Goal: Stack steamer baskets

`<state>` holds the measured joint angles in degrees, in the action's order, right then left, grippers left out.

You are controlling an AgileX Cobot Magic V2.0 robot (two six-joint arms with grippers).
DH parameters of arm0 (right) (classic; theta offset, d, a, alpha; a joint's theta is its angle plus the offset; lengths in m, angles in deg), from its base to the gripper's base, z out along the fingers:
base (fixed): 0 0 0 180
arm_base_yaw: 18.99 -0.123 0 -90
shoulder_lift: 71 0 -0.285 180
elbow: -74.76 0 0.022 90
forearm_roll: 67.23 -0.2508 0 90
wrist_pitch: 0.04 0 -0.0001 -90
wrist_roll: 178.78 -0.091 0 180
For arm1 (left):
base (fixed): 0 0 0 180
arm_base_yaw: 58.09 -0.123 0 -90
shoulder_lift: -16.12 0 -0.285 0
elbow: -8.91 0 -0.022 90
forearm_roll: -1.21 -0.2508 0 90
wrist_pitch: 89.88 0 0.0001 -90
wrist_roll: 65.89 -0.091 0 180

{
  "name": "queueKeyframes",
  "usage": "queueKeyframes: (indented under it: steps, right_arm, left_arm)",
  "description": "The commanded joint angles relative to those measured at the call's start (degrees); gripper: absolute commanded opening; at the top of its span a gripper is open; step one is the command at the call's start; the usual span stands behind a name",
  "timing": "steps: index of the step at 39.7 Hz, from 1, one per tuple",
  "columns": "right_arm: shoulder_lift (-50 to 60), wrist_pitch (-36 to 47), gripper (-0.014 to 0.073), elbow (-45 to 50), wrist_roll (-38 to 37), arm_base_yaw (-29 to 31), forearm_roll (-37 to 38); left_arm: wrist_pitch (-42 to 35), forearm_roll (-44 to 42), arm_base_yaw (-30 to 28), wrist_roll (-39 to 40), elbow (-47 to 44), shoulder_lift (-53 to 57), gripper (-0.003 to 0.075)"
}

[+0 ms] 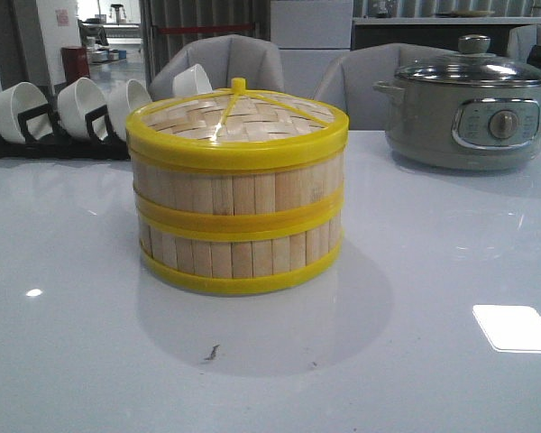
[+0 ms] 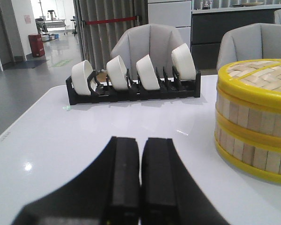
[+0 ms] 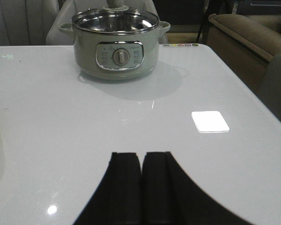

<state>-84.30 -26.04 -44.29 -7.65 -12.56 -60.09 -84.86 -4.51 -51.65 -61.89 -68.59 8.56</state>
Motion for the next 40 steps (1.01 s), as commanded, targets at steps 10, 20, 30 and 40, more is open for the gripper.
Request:
queueKeyframes:
  steps: [10, 20, 30, 40]
  right_arm:
    - [-1.1, 5.3, 0.0028, -1.6, 0.4, 0.4, 0.2]
    - [-1.1, 4.8, 0.0028, -1.6, 0.5, 0.4, 0.5]
    - [0.1, 1.7, 0.0028, -1.6, 0.5, 0.4, 0.3]
    - [3.5, 9.6, 0.0028, 3.9, 0.5, 0.4, -0.1]
  left_arm:
    - [-5.0, 0.6, 0.0, -0.1, -0.2, 0.8, 0.0095]
    - [-5.0, 0.6, 0.0, -0.1, -0.2, 0.8, 0.0095]
    - [-5.0, 0.6, 0.0, -0.1, -0.2, 0.8, 0.0095]
    - [-5.0, 0.6, 0.0, -0.1, -0.2, 0.8, 0.0095]
